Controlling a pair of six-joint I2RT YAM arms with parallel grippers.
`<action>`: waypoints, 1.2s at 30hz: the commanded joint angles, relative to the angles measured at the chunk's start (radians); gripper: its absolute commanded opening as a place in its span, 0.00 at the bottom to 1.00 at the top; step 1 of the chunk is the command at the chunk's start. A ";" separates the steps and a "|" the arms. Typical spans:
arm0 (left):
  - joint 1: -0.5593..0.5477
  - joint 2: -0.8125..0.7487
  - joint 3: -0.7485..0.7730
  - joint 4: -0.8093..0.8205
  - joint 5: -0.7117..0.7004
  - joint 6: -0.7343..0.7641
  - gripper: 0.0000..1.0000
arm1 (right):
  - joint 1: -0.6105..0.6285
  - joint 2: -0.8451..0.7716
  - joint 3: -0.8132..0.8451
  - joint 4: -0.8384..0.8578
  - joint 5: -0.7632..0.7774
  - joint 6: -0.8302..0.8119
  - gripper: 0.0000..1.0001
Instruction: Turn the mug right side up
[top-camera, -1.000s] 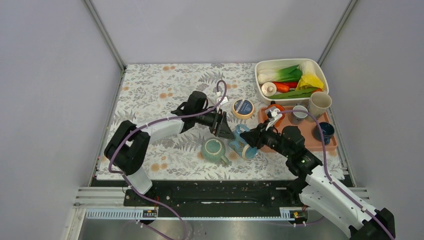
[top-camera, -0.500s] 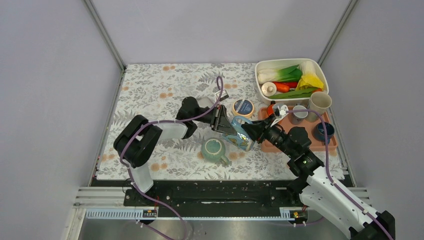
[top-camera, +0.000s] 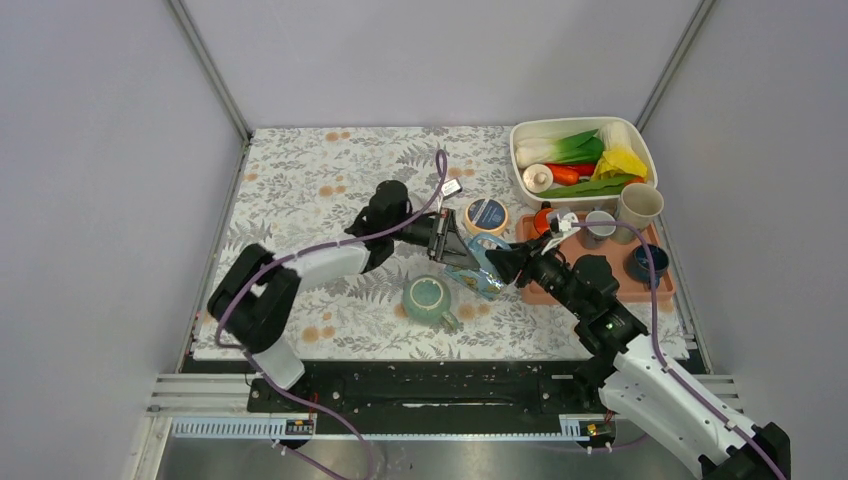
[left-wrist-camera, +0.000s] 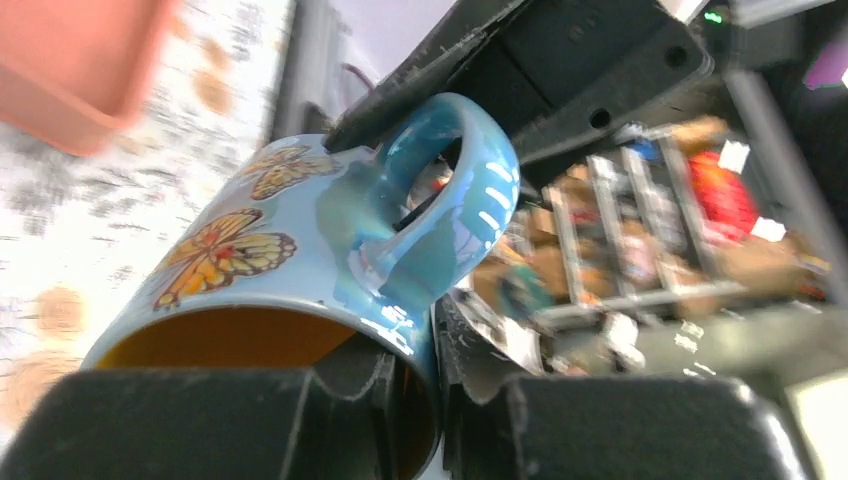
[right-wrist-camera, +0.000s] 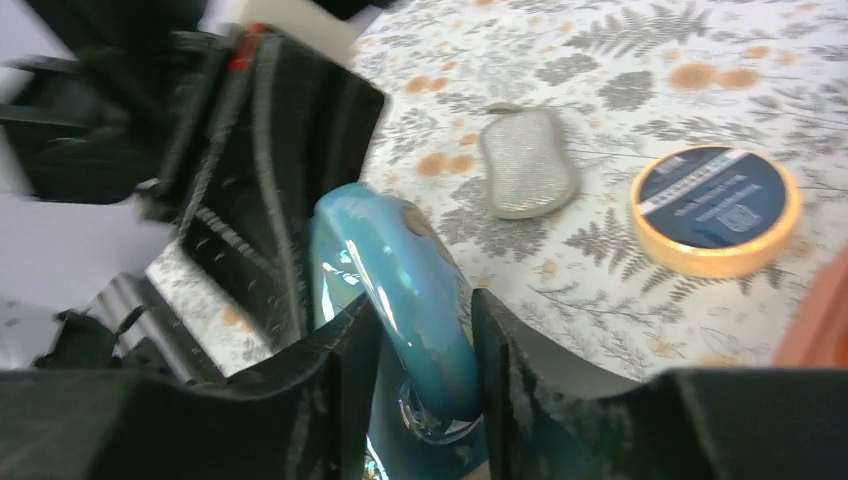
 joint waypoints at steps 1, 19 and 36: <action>-0.089 -0.266 0.162 -0.970 -0.341 0.964 0.00 | 0.007 -0.016 0.066 -0.101 0.120 -0.046 0.53; -0.252 -0.334 0.413 -1.706 -0.702 2.092 0.00 | 0.006 0.071 0.641 -0.958 0.390 0.078 0.99; -0.445 -0.296 0.569 -1.889 -0.945 2.287 0.00 | 0.176 0.576 0.949 -1.062 0.052 0.053 0.97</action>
